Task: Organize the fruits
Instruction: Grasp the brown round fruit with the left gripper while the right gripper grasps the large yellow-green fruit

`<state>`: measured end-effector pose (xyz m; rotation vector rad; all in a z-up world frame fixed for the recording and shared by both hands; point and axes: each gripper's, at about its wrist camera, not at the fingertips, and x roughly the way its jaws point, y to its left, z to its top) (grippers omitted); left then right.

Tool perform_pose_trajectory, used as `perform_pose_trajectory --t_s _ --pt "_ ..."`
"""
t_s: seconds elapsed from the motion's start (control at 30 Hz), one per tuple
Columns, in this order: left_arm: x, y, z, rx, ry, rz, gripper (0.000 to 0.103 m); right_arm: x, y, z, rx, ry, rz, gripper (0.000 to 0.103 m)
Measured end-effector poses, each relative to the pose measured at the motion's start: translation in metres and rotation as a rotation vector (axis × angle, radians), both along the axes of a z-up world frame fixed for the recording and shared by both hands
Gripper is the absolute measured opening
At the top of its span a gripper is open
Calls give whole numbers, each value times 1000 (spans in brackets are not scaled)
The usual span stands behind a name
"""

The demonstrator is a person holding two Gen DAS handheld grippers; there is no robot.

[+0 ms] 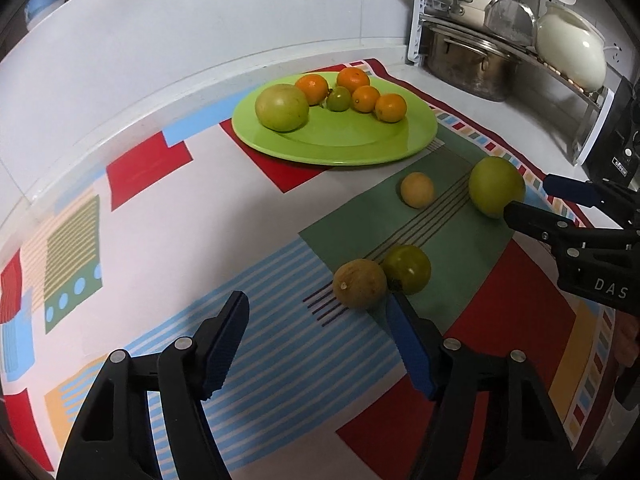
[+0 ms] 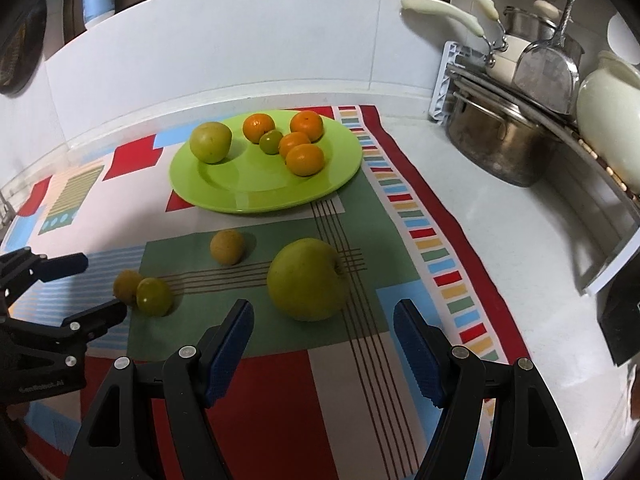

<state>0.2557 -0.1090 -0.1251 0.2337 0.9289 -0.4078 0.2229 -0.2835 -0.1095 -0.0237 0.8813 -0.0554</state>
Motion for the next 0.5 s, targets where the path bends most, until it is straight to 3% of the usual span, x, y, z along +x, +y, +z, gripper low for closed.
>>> perform_pose_trajectory --t_s 0.1,0.33,0.5 --pt "3 -3 0 -14 3 -8 66 4 -2 -2 9 2 -3 73" --pt "10 -9 -5 -38 28 -27 49 13 -4 -4 20 0 2 72" --pt "10 -11 -6 -45 39 -37 38 20 -5 -7 36 11 10 66"
